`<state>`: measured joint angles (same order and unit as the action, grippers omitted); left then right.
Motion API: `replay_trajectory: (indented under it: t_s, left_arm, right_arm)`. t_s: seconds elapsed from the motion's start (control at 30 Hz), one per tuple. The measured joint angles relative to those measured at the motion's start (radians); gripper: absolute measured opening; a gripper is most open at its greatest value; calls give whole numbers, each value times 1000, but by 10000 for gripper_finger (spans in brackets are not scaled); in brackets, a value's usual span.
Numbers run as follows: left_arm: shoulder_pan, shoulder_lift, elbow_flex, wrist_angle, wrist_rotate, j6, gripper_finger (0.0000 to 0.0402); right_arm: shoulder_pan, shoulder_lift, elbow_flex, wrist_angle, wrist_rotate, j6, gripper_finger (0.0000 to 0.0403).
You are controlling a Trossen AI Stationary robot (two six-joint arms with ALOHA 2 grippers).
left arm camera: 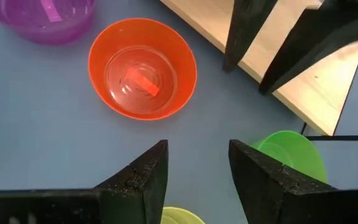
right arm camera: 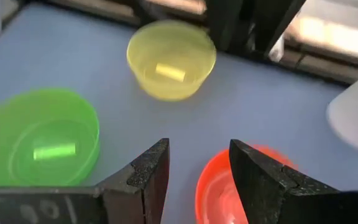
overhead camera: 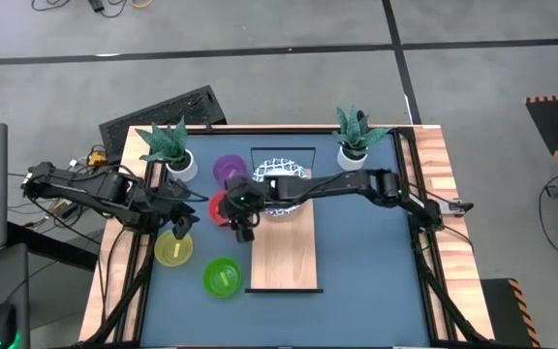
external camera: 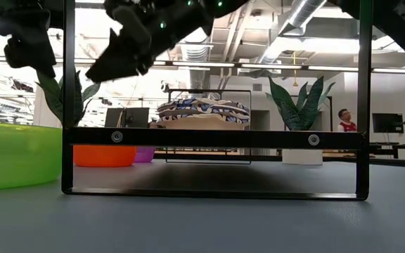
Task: Place and stack bowls onto a shelf
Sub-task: Put the orange bowl on the shelf
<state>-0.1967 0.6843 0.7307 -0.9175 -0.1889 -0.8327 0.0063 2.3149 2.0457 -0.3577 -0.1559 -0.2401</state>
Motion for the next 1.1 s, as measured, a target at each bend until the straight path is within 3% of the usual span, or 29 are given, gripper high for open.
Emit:
replay_trajectory:
  t_s: [0.3,0.5,0.97,1.1]
  left_arm:
    - [0,3,0,-13,-7,-10,154]
    - [0,3,0,-12,-40,-17,154]
    - [0,3,0,-11,-95,-18,154]
    - [0,3,0,-11,-105,-19,154]
  right_arm:
    - [11,66,1,-71,3,0,192]
    - [12,64,-9,-87,101,-74,192]
    - [27,115,-9,-80,107,-128,184]
    - [28,127,-9,-112,177,-132,176]
